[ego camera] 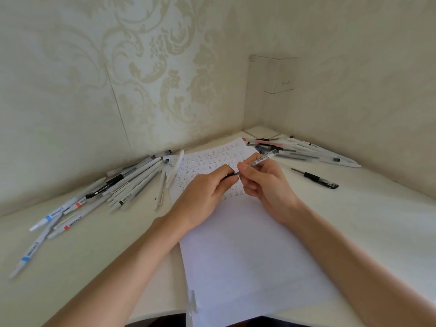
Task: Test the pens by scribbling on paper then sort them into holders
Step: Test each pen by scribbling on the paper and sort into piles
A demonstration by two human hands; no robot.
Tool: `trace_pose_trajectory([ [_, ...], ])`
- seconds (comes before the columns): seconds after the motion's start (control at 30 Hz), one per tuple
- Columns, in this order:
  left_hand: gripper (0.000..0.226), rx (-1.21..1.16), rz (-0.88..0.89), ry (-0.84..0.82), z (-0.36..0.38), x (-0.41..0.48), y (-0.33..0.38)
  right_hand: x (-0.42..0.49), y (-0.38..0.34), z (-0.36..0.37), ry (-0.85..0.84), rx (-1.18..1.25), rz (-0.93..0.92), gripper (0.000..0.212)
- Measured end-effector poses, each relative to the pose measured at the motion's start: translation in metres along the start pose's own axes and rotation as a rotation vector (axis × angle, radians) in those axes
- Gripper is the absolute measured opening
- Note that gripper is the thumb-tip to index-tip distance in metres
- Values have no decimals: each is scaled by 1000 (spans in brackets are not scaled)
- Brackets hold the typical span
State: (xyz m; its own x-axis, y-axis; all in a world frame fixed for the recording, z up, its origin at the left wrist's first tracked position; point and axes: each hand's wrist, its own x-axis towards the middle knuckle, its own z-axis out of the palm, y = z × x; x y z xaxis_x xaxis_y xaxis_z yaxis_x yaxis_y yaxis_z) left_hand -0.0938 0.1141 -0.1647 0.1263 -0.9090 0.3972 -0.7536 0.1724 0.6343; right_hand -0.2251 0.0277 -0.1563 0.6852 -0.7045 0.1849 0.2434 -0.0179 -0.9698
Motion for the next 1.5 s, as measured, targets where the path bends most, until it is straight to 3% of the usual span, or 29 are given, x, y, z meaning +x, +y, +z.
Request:
trace_pose_trajectory([
  [0.13, 44, 31, -84, -7, -13, 0, 0, 4, -10, -6, 76, 18, -46, 12],
  [0.23, 64, 190, -181, 9, -31, -12, -5, 6, -29, -23, 257, 127, -84, 30],
  [0.3, 62, 354, -189, -18, -43, -28, -11, 3, -40, -32, 352, 108, -86, 34],
  [0.37, 57, 471, -179, -59, -53, -46, -13, -1, -41, -32, 386, 24, -77, 25],
  [0.43, 54, 543, -187, -94, -59, -61, -14, -2, -39, -20, 377, -126, -70, 13],
  [0.5, 53, 576, -211, -92, -63, -71, -15, 0, -35, 1, 324, -256, -39, 16],
  [0.67, 53, 571, -230, 10, -63, -81, -22, 2, -23, 67, 43, -350, 70, 14],
  [0.83, 55, 525, -246, 47, -61, -83, -24, 3, 8, 90, 154, -522, 17, 28],
  [1.07, 56, 541, -222, 12, -61, -81, -29, -6, 19, 91, 131, -689, 32, 31],
  [1.5, 55, 572, -205, 0, -61, -81, -29, -6, 21, 92, 120, -715, 9, 31],
])
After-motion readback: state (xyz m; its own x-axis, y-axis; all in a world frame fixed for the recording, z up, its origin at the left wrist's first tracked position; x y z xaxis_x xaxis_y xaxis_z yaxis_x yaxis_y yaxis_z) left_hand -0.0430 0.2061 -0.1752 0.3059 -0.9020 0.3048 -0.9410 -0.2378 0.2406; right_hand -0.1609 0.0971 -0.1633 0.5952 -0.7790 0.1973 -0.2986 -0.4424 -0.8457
